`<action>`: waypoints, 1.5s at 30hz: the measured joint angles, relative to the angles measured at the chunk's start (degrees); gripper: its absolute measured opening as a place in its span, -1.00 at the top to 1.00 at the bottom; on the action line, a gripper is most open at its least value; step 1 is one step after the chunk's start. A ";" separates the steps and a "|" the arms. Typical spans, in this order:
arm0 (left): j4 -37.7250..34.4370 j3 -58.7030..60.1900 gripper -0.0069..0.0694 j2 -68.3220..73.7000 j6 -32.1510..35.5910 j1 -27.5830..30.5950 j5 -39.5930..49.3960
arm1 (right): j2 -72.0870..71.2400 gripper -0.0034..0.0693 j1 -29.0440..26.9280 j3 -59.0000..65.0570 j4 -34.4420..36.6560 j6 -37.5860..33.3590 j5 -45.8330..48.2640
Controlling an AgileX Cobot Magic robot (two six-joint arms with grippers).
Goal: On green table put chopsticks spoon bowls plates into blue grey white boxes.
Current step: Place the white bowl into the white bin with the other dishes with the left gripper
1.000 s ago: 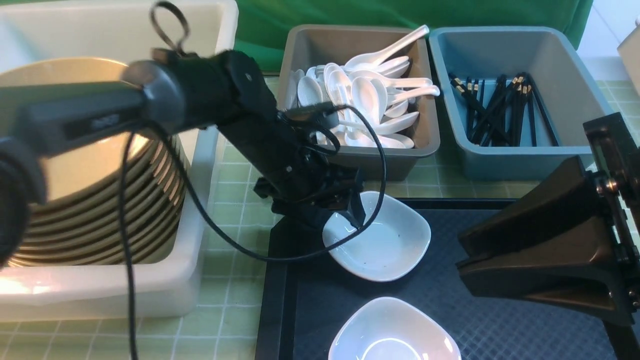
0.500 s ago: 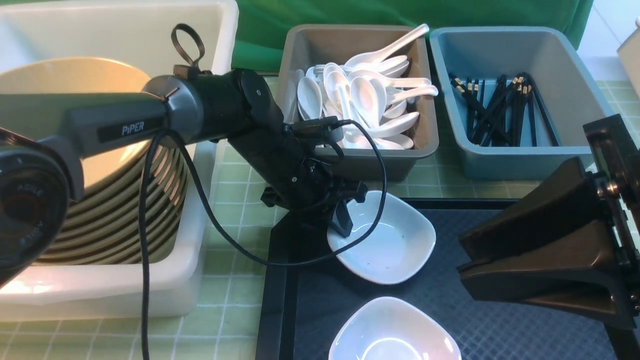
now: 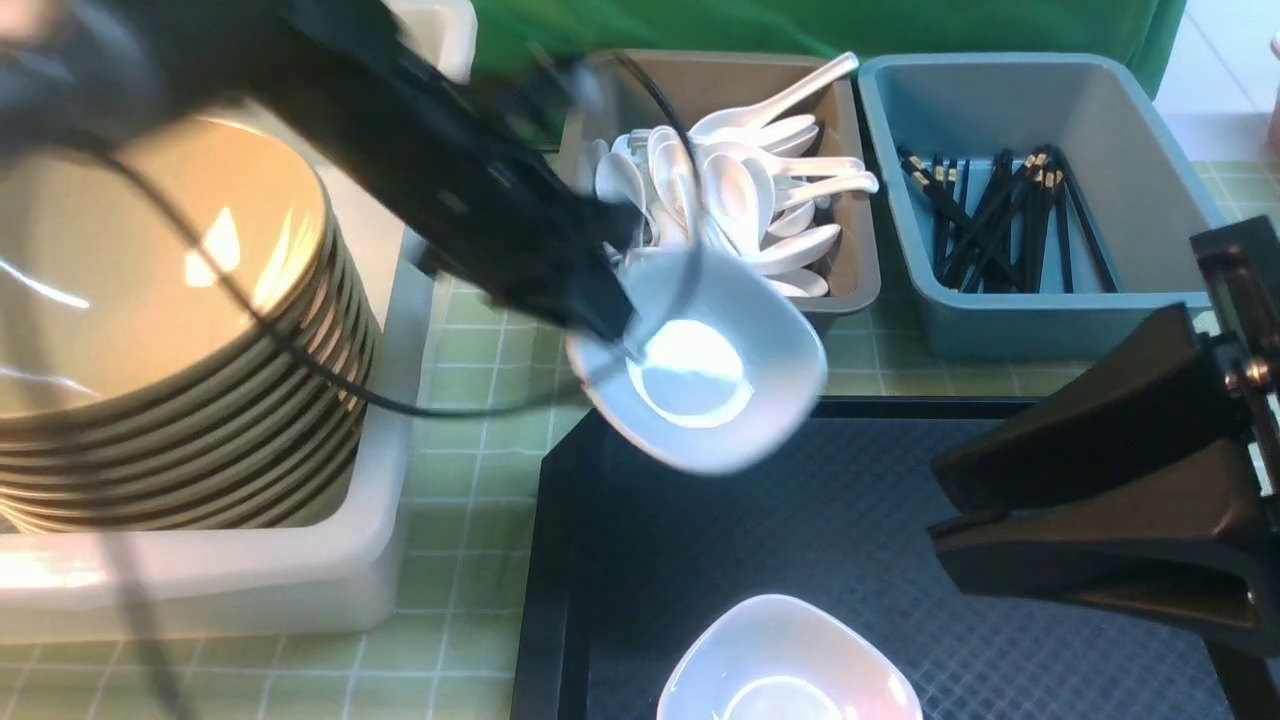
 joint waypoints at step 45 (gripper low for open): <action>12.00 13.40 0.78 -13.28 -21.05 63.66 -9.25 | -0.05 0.26 0.00 0.00 9.58 -10.88 -5.92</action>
